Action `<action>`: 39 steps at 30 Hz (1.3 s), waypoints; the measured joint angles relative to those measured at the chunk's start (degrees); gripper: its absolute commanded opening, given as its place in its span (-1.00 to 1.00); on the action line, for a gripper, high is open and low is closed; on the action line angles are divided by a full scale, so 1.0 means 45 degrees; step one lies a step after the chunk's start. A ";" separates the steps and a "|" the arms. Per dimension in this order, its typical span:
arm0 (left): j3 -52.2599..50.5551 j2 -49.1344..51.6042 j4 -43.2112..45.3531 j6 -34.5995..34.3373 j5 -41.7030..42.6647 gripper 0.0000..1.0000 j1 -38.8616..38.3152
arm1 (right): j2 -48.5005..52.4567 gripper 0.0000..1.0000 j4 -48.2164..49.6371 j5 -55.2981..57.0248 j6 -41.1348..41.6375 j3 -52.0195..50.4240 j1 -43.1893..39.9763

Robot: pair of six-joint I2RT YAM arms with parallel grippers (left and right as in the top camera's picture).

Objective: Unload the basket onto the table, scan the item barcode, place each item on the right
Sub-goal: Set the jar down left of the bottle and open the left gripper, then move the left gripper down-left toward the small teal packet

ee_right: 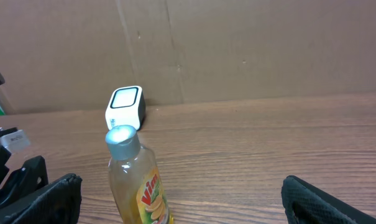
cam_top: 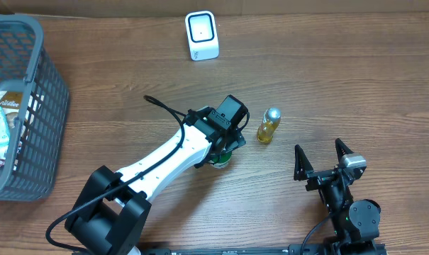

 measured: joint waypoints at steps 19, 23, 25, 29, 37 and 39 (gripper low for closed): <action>0.5610 -0.0189 -0.5425 0.8597 -0.0015 -0.62 0.2093 | 0.0000 1.00 0.0000 -0.0005 0.0000 0.0000 0.0000; 0.4726 -0.0204 -0.5042 0.8990 -0.0039 -0.74 0.2195 | 0.0000 1.00 0.0000 -0.0005 -0.0005 0.0000 0.0000; 0.3993 -0.0204 -0.4828 0.9044 -0.0034 -0.73 0.2195 | 0.0000 1.00 0.0005 0.0000 0.0000 0.0000 0.0000; 0.2584 -0.0199 -0.4585 0.9224 0.0175 -0.63 0.2195 | 0.0000 1.00 0.0000 -0.0005 0.0005 0.0000 0.0000; 0.1141 -0.0199 -0.3220 0.9559 0.1423 -0.65 0.2132 | 0.0000 1.00 0.0005 0.0000 -0.0005 0.0000 0.0000; 0.1083 -0.0199 -0.2798 0.9564 0.1841 -0.72 0.2118 | 0.0000 1.00 0.0000 0.0000 0.0000 0.0000 0.0000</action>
